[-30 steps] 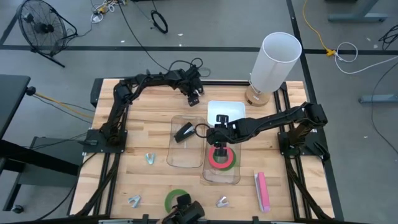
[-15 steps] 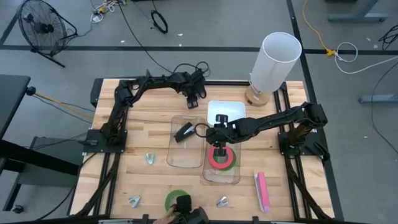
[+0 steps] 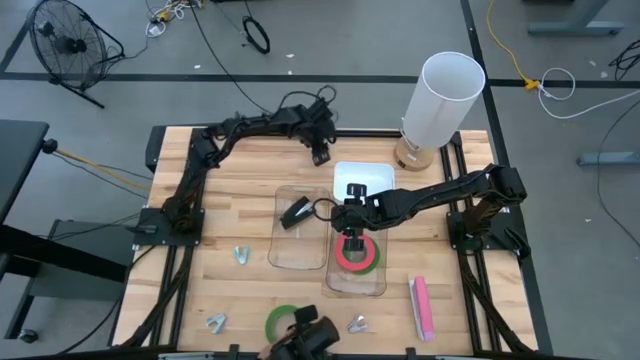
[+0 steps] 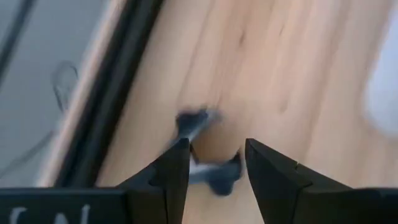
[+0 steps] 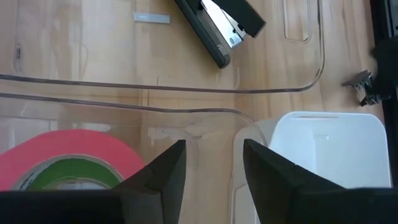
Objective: Pick and place Stapler, Stapler remover, tape
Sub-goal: Put the black staple remover into the white bin
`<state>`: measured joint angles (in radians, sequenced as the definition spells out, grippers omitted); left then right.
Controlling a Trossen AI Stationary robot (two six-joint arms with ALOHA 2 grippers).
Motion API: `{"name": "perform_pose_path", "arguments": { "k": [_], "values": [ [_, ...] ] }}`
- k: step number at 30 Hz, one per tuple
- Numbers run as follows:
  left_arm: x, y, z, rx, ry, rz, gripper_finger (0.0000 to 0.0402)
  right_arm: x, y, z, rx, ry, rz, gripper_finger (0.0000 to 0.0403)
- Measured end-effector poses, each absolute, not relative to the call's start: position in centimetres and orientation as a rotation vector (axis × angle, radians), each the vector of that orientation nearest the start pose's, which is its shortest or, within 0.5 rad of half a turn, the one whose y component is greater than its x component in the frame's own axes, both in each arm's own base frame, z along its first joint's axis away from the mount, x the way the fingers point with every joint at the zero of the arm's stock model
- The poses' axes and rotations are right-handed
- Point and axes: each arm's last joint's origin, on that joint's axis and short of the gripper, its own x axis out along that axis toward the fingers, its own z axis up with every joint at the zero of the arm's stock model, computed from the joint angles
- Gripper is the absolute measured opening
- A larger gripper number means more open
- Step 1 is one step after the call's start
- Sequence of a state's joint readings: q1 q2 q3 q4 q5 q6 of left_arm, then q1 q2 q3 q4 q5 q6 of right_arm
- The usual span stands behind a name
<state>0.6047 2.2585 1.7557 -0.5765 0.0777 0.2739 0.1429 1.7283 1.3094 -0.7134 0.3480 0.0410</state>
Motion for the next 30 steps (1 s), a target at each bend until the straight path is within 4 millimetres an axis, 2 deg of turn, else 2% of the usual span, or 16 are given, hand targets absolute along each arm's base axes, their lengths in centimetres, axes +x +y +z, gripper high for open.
{"name": "perform_pose_path", "arguments": {
  "k": [2, 4, 10, 14, 19, 24, 30],
  "values": [
    [38.9, 27.5, 14.9, -0.172, 1.098, 0.313, 0.0151, 34.8, 4.0, 23.3, -0.242, 1.099, -0.204, 0.0162],
    [38.5, 27.7, 15.4, -0.197, 1.110, 0.335, 0.0142, 34.7, 4.0, 23.3, -0.244, 1.099, -0.203, 0.0162],
    [35.7, 26.8, 14.3, -0.309, 1.400, 0.313, 0.0120, 34.8, 4.0, 23.3, -0.257, 1.098, -0.198, 0.0162],
    [34.7, 26.1, 14.4, -0.342, 1.522, 0.289, 0.0115, 35.0, 4.0, 23.5, -0.259, 1.071, -0.194, 0.0162],
    [34.8, 25.2, 15.5, -0.297, 1.535, 0.254, 0.0119, 35.1, 4.0, 23.5, -0.261, 1.067, -0.191, 0.0162],
    [35.5, 25.8, 17.0, -0.266, 1.406, 0.333, 0.0119, 35.0, 4.0, 23.5, -0.260, 1.069, -0.192, 0.0162],
    [34.9, 25.9, 18.3, -0.298, 1.383, 0.380, 0.0119, 35.0, 4.0, 23.4, -0.256, 1.075, -0.195, 0.0162]
  ]
}}
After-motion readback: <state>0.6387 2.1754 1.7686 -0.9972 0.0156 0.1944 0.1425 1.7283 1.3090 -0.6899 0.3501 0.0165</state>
